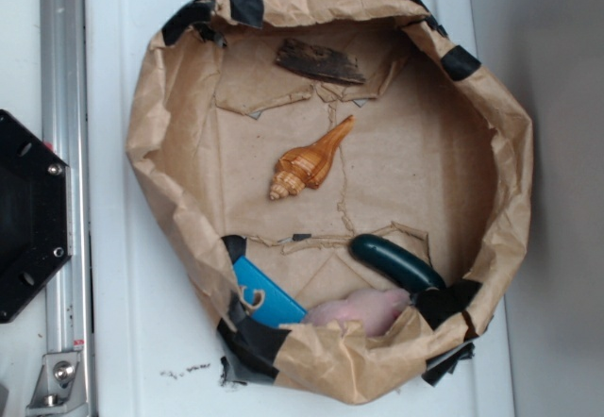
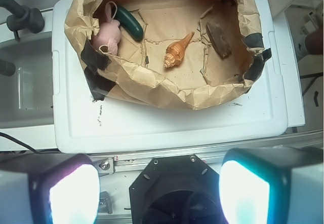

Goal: Grab the shell.

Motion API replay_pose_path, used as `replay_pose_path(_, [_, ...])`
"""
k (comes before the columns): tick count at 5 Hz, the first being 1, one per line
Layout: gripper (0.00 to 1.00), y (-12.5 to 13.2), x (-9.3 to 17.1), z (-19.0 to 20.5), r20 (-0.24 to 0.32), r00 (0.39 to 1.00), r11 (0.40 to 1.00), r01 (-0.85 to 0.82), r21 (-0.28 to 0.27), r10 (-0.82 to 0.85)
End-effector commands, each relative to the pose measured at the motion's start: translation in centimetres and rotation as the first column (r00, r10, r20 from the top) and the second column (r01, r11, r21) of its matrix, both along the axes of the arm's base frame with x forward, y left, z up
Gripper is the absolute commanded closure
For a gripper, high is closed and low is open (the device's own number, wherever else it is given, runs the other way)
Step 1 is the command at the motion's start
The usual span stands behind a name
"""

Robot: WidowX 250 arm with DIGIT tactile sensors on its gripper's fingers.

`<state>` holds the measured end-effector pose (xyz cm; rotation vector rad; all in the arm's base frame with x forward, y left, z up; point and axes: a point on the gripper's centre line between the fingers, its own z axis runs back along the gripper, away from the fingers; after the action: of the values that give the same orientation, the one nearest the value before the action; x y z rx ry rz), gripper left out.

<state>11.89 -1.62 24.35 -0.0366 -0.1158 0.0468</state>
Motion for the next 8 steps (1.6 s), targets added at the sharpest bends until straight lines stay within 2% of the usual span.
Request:
replay_pose_path(1, [0.0, 0.0, 0.0, 0.0, 0.0, 1.0, 1.0, 0.0, 0.0, 0.0])
replay_pose_path(2, [0.0, 2.4, 5.0, -4.2, 0.011, 0.969, 0.968, -0.247, -0.041, 0.247])
replay_pose_path(3, [0.0, 1.6, 9.7, -5.7, 0.104, 0.894, 0.9, -0.435, -0.031, 0.436])
replay_pose_path(4, [0.0, 3.4, 12.3, -8.5, 0.056, 0.792, 0.794, -0.605, -0.056, 0.608])
replay_pose_path(5, [0.0, 3.6, 12.1, -13.2, -0.026, 0.764, 0.764, -0.645, -0.025, 0.644])
replay_pose_path(6, [0.0, 3.5, 12.2, -16.7, -0.027, 0.774, 0.775, -0.632, 0.027, 0.632])
replay_pose_path(7, [0.0, 5.3, 13.2, -19.3, -0.025, 0.815, 0.815, -0.579, 0.029, 0.579])
replay_pose_path(8, [0.0, 5.0, 14.8, -21.6, -0.052, 0.868, 0.869, -0.491, 0.057, 0.494])
